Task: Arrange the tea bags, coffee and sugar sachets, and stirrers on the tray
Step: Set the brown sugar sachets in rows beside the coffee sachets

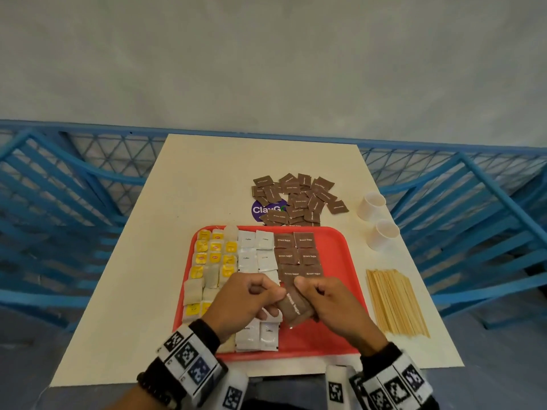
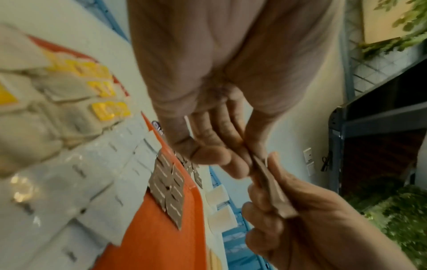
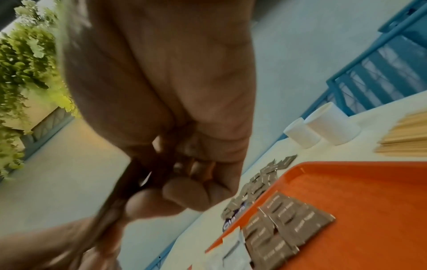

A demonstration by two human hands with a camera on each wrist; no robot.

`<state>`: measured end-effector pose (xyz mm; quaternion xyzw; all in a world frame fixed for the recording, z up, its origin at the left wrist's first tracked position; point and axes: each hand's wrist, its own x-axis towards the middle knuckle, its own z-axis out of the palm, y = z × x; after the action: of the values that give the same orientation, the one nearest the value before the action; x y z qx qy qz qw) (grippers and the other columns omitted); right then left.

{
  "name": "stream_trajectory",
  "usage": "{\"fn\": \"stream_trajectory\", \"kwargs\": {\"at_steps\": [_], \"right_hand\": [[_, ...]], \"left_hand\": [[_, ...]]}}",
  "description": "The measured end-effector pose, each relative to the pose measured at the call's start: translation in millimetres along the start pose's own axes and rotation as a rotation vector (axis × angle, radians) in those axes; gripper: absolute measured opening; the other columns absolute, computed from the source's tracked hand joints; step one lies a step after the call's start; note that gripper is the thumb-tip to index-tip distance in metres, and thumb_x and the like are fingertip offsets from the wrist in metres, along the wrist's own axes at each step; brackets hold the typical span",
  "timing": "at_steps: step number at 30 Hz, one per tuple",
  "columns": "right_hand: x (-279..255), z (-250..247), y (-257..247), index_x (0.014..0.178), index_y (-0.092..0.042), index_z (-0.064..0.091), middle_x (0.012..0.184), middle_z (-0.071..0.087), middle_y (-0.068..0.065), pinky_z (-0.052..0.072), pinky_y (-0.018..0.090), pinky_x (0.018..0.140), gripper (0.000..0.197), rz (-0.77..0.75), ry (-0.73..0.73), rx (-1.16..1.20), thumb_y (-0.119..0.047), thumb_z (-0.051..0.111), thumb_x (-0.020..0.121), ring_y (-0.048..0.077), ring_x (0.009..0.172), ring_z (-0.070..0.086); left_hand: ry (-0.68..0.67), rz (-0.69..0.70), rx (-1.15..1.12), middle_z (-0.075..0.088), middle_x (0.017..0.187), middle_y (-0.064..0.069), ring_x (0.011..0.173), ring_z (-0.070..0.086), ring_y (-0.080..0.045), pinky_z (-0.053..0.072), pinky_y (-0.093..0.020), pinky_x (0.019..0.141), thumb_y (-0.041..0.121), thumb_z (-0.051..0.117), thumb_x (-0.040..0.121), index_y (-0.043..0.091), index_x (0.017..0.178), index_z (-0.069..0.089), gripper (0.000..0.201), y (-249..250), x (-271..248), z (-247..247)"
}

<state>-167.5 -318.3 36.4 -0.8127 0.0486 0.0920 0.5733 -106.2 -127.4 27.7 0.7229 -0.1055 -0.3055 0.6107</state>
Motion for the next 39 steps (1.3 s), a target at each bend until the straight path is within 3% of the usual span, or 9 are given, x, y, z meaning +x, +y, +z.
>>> {"fn": "stream_trajectory", "kwargs": {"at_steps": [3,8,14,17,20,27,32,36,39], "right_hand": [[-5.7,4.1,9.1,0.081,-0.003,0.072,0.071,0.071,0.016,0.048,0.026,0.057,0.04,0.102,0.136,0.141,-0.039,0.061,0.094,0.018,0.06,0.062],[-7.5,8.5,39.5,0.078,0.003,0.07,0.059,0.065,0.007,0.045,0.024,0.052,0.048,0.286,0.38,0.312,-0.042,0.062,0.094,0.013,0.052,0.056],[6.5,12.8,68.2,0.088,-0.007,0.075,0.06,0.064,0.003,0.044,0.019,0.052,0.017,0.384,0.324,0.317,-0.024,0.072,0.09,0.008,0.052,0.054],[28.9,0.5,89.5,0.082,-0.002,0.073,0.057,0.062,0.003,0.043,0.018,0.05,0.02,0.439,0.385,0.209,-0.021,0.073,0.089,0.007,0.049,0.051],[44.2,-2.5,103.6,0.069,-0.008,0.072,0.054,0.062,0.0,0.042,0.018,0.054,0.024,0.477,0.376,0.037,-0.023,0.074,0.088,0.004,0.046,0.051],[60.1,17.1,105.0,0.064,-0.007,0.068,0.064,0.068,-0.003,0.038,0.011,0.053,0.03,0.438,0.426,-0.206,-0.028,0.077,0.084,0.002,0.056,0.055],[60.1,15.8,100.7,0.064,-0.011,0.066,0.066,0.07,-0.001,0.043,0.017,0.057,0.03,0.46,0.431,-0.227,-0.032,0.08,0.08,0.006,0.06,0.06],[57.6,9.7,95.3,0.073,-0.018,0.06,0.069,0.064,-0.007,0.046,0.025,0.062,0.024,0.397,0.473,-0.303,-0.032,0.079,0.08,0.009,0.066,0.059],[53.9,15.3,88.1,0.091,-0.027,0.059,0.087,0.06,-0.014,0.043,0.019,0.067,0.019,0.222,0.306,-0.494,-0.033,0.075,0.082,0.005,0.078,0.055]], "left_hand": [[0.136,-0.084,-0.183,0.074,0.081,-0.02,0.069,0.07,-0.022,0.054,-0.026,0.057,0.015,0.068,0.092,-0.001,0.089,0.072,0.017,-8.3,4.6,8.0],[0.027,-0.206,-0.086,0.076,0.081,-0.015,0.069,0.07,-0.022,0.052,-0.027,0.058,0.016,0.065,0.095,0.0,0.089,0.07,0.018,-26.8,11.8,20.1],[0.021,-0.316,-0.06,0.076,0.082,-0.015,0.066,0.069,-0.02,0.05,-0.024,0.052,0.016,0.064,0.096,-0.003,0.092,0.069,0.021,-38.8,23.1,25.8],[0.023,-0.292,0.053,0.076,0.077,-0.013,0.062,0.069,-0.018,0.048,-0.023,0.05,0.015,0.064,0.096,-0.002,0.087,0.069,0.02,-43.3,24.5,12.2],[0.044,-0.268,0.109,0.076,0.076,-0.01,0.062,0.069,-0.017,0.047,-0.022,0.051,0.02,0.066,0.095,0.002,0.083,0.067,0.022,-45.8,22.2,-4.4],[0.05,-0.242,0.187,0.077,0.076,-0.005,0.067,0.073,-0.017,0.049,-0.023,0.054,0.025,0.066,0.094,0.005,0.083,0.069,0.023,-49.5,20.2,-19.5],[0.01,-0.214,0.214,0.076,0.074,-0.004,0.063,0.07,-0.013,0.048,-0.021,0.054,0.025,0.067,0.094,0.008,0.079,0.068,0.023,-47.0,21.2,-17.6],[0.036,-0.087,0.399,0.074,0.069,0.005,0.058,0.065,-0.005,0.051,-0.017,0.057,0.029,0.07,0.091,0.017,0.074,0.069,0.021,-41.9,29.5,-13.3],[0.061,0.003,0.549,0.07,0.067,0.011,0.062,0.062,-0.001,0.052,-0.02,0.063,0.037,0.072,0.087,0.026,0.073,0.068,0.018,-37.2,42.9,-10.6]]}}
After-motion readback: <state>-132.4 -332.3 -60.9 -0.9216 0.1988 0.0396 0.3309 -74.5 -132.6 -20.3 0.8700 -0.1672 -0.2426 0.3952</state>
